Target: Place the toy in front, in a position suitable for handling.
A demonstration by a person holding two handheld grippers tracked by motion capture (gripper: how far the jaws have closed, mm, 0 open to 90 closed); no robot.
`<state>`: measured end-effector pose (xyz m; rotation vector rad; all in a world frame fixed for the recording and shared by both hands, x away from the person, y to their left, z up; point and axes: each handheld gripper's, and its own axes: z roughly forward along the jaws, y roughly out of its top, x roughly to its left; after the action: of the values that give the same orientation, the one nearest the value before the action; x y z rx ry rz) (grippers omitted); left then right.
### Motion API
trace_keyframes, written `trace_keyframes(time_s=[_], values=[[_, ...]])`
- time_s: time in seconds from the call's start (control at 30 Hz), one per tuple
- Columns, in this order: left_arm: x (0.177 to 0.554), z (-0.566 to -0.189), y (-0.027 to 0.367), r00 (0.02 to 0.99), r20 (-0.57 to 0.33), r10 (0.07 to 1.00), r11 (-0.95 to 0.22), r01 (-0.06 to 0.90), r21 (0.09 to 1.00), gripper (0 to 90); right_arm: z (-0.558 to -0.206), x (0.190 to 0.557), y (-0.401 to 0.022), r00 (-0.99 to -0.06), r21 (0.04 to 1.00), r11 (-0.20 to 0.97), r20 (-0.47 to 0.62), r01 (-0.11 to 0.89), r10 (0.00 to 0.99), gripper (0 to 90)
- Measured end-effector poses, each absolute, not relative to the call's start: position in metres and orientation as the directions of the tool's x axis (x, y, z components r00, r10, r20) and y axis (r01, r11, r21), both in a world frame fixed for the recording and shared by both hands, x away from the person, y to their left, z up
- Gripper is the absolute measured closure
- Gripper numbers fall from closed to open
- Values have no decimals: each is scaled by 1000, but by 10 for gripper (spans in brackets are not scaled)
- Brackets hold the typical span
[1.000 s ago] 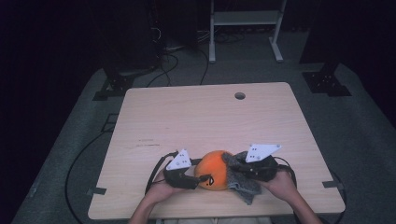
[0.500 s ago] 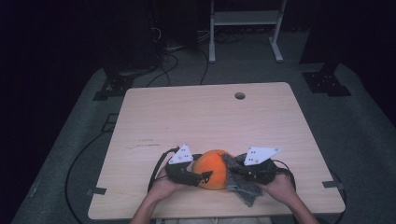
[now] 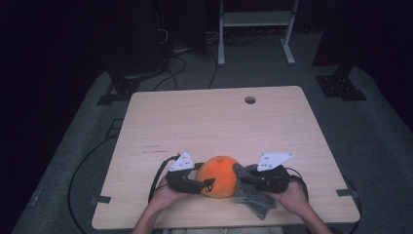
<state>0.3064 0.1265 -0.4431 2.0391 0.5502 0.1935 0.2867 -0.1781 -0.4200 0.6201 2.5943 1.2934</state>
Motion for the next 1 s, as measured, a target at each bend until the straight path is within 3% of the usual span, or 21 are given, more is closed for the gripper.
trace_keyframes(time_s=[0.17,0.43,0.67,0.83,1.0], values=[[306,-444,127,884,-91,459,-415,304,857,329,-434,281,-188,-905,719,616,43,321,422,772],[299,-442,121,898,-35,439,-442,250,862,340,-394,299,-180,-890,838,473,34,274,454,772],[300,-444,122,903,-43,427,-438,248,864,340,-417,294,-180,-891,807,502,65,312,449,771],[299,-443,122,901,-42,431,-438,250,864,338,-440,278,-189,-906,712,620,54,330,421,770],[293,-440,114,915,22,404,-466,185,865,338,-415,277,-194,-906,773,558,50,302,421,770]])
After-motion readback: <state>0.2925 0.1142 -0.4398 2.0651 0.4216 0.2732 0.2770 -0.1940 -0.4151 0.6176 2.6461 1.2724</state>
